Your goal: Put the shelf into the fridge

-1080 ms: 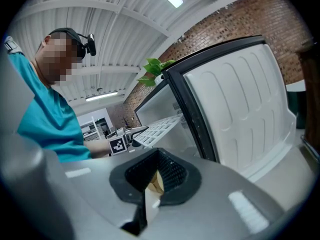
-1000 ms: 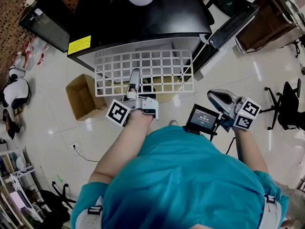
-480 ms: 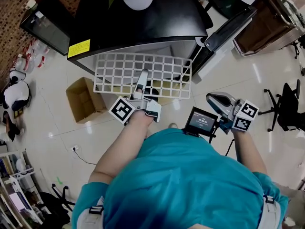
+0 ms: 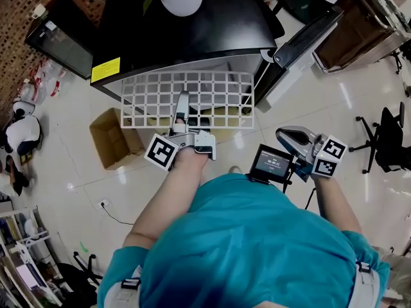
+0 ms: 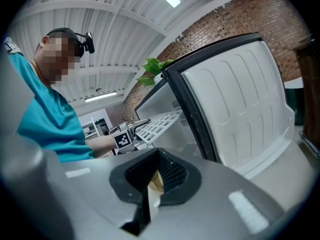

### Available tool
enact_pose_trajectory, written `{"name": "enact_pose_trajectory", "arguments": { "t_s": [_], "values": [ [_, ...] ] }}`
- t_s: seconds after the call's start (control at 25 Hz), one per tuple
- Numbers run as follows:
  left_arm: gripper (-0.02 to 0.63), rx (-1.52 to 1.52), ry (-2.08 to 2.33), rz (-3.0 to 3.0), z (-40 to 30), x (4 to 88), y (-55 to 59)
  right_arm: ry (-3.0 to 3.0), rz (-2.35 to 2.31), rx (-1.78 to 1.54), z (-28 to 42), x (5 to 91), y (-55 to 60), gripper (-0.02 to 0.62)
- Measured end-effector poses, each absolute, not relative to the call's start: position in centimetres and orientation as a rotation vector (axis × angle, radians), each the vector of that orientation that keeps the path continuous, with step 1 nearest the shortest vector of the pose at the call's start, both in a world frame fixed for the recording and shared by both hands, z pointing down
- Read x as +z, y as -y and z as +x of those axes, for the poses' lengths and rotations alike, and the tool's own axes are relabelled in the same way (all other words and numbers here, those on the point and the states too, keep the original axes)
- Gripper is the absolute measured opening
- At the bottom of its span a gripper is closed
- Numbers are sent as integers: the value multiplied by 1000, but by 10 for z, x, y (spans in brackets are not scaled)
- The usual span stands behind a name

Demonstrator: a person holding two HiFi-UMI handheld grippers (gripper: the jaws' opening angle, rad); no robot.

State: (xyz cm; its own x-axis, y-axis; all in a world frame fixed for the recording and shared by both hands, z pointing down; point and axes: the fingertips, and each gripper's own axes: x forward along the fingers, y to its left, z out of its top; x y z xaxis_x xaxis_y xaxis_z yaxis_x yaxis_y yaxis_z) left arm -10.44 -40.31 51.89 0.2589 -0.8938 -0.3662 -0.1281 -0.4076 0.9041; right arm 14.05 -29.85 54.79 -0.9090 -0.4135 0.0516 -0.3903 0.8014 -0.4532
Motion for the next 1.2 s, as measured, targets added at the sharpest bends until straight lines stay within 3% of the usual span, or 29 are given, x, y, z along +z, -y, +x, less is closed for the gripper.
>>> {"name": "enact_pose_trajectory", "arguments": {
  "t_s": [0.36, 0.52, 0.72, 0.84, 0.92, 1.2],
  "values": [
    [40, -1102, 869, 1771, -81, 543, 403, -2917, -690, -728, 146, 550, 301, 2],
    [108, -1041, 775, 1802, -59, 543, 400, -2914, -689, -736, 147, 552, 304, 2],
    [114, -915, 747, 1896, -48, 546, 401, -2922, -670, -733, 144, 551, 303, 2],
    [93, -895, 708, 1827, -54, 561, 398, -2923, -670, -733, 144, 550, 302, 2],
    [46, -977, 720, 1819, -62, 551, 396, -2924, -669, -734, 144, 549, 302, 2],
    [34, -1121, 871, 1826, -69, 524, 396, -2930, -664, -740, 143, 553, 298, 2]
  ]
}}
